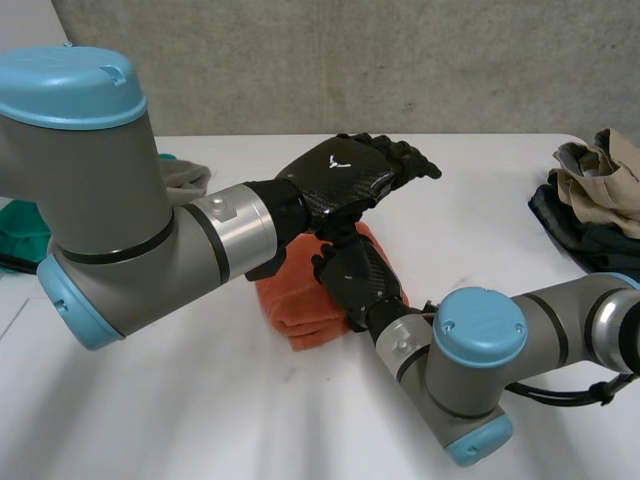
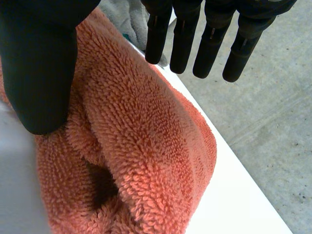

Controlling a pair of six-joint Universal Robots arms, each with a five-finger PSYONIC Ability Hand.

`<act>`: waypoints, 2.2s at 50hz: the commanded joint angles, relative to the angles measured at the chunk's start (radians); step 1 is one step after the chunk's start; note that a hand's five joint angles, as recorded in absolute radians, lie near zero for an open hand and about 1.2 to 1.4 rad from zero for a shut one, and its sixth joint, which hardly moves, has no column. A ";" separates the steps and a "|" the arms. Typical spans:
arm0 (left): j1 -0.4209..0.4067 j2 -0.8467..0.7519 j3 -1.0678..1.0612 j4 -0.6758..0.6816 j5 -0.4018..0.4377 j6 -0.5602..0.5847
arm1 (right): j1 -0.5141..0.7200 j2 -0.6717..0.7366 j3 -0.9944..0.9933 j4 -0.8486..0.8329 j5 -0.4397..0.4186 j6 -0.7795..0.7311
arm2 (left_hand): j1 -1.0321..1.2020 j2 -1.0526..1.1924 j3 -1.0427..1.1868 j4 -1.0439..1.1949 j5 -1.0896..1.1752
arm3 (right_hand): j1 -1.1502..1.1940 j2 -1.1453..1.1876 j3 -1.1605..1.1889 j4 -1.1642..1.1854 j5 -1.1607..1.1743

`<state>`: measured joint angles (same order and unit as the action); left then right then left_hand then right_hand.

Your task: Fold the laundry.

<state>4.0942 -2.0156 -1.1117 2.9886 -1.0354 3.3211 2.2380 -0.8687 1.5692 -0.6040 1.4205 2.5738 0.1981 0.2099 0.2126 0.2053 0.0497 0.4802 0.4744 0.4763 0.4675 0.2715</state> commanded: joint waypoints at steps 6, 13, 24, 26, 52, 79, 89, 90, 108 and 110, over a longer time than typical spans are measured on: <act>0.001 -0.002 -0.013 0.000 0.000 0.000 | 0.000 -0.003 0.012 0.001 -0.006 -0.009 | 0.021 0.009 0.007 0.014 -0.005 | -0.052 -0.046 -0.048 -0.039 -0.018; 0.003 -0.002 -0.022 0.001 0.003 0.000 | -0.001 0.036 -0.027 -0.002 -0.012 -0.012 | 0.021 0.009 0.007 0.014 -0.005 | 0.350 0.356 0.354 0.363 0.384; 0.014 0.008 -0.017 0.003 0.003 0.000 | -0.014 0.056 -0.110 -0.005 -0.011 0.003 | 0.021 0.009 0.007 0.014 -0.005 | 0.916 0.922 0.920 0.929 0.950; 0.018 0.015 -0.017 0.003 0.003 0.000 | -0.021 0.054 -0.121 -0.005 -0.009 0.005 | 0.021 0.009 0.007 0.014 -0.005 | 0.916 0.922 0.920 0.929 0.950; 0.097 0.078 0.030 0.040 0.003 -0.011 | -0.524 -0.105 -0.511 -0.146 -0.020 0.239 | 0.021 0.009 0.007 0.014 -0.005 | 0.916 0.922 0.920 0.929 0.950; 0.078 0.078 -0.045 0.040 0.005 -0.006 | -1.173 0.217 -0.356 -0.171 -0.788 0.336 | 0.021 0.009 0.007 0.014 -0.005 | 0.916 0.922 0.920 0.929 0.950; 0.077 0.098 -0.043 0.041 0.003 -0.002 | -1.176 0.117 -0.311 -0.138 -0.727 0.319 | 0.021 0.009 0.007 0.014 -0.005 | -0.165 -0.159 -0.161 -0.152 -0.131; 0.077 0.100 -0.043 0.041 0.003 -0.003 | -1.175 0.105 -0.307 -0.131 -0.704 0.321 | 0.021 0.009 0.007 0.014 -0.005 | -0.233 -0.227 -0.229 -0.220 -0.199; 0.015 0.132 -0.042 0.044 0.006 -0.014 | -1.203 -0.312 -0.060 0.070 -0.336 0.293 | 0.021 0.009 0.007 0.014 -0.005 | -0.306 -0.300 -0.302 -0.293 -0.271; 0.009 0.135 -0.042 0.046 0.006 -0.015 | -1.218 -0.338 -0.064 0.105 -0.292 0.280 | 0.021 0.009 0.007 0.014 -0.005 | -0.306 -0.300 -0.302 -0.293 -0.271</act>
<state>4.1352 -1.8868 -1.1545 3.0309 -1.0300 3.3078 1.0513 -1.0937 1.4686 -0.5718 0.9746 2.8790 0.1981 0.2099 0.2126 0.2053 0.0497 0.2240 0.2084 0.2067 0.2043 0.0419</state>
